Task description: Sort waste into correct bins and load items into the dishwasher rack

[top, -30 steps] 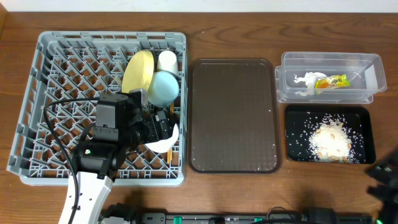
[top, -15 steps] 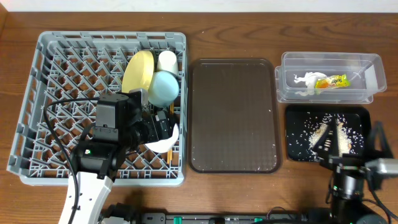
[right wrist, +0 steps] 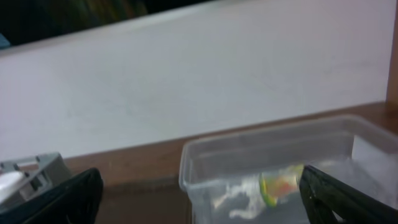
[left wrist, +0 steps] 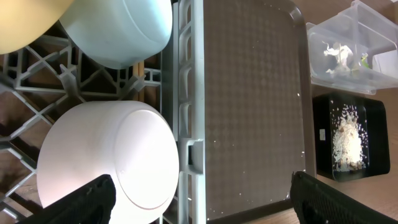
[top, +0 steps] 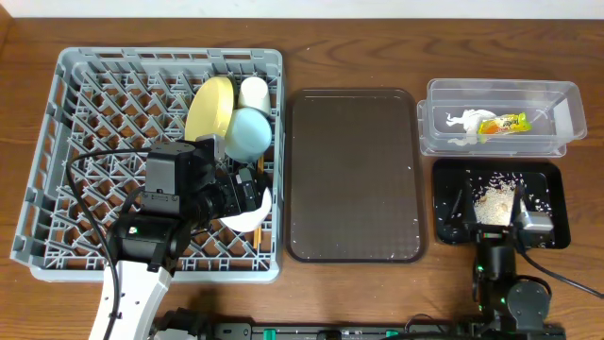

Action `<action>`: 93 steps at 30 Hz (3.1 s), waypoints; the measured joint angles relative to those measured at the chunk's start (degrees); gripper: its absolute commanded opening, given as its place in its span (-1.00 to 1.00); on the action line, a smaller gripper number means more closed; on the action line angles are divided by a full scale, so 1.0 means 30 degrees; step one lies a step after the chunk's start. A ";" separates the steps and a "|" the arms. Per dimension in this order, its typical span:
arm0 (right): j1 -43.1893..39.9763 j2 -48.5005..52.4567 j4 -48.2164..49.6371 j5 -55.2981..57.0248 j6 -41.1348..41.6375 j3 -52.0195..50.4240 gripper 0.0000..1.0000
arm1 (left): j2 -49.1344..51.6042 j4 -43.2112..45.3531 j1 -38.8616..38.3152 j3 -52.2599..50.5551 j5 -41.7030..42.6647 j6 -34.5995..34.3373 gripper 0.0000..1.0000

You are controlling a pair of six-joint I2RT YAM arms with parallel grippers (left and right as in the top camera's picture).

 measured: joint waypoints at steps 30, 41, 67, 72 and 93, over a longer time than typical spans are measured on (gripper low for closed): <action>0.0656 -0.0087 -0.3177 0.1719 -0.2375 -0.0211 0.98 | 0.0000 0.0000 0.0000 0.0000 0.0000 0.0000 0.82; 0.0554 -0.0087 -0.3184 0.1668 -0.2382 -0.0211 0.99 | 0.0000 0.0000 0.0000 0.0000 0.0000 0.0000 0.82; 0.0554 -0.0087 -0.3184 0.1668 -0.2390 -0.0211 0.98 | 0.0000 0.0000 0.0000 0.0000 0.0000 0.0000 0.82; 0.0554 -0.0087 -0.3184 0.1668 -0.2412 -0.0211 0.98 | -0.0007 0.0000 0.0000 0.0000 0.0000 0.0000 0.82; 0.0554 -0.0080 -0.3191 0.1661 -0.2514 -0.0211 0.98 | -1.1577 0.0095 0.0000 -0.5770 -0.0226 0.0000 0.82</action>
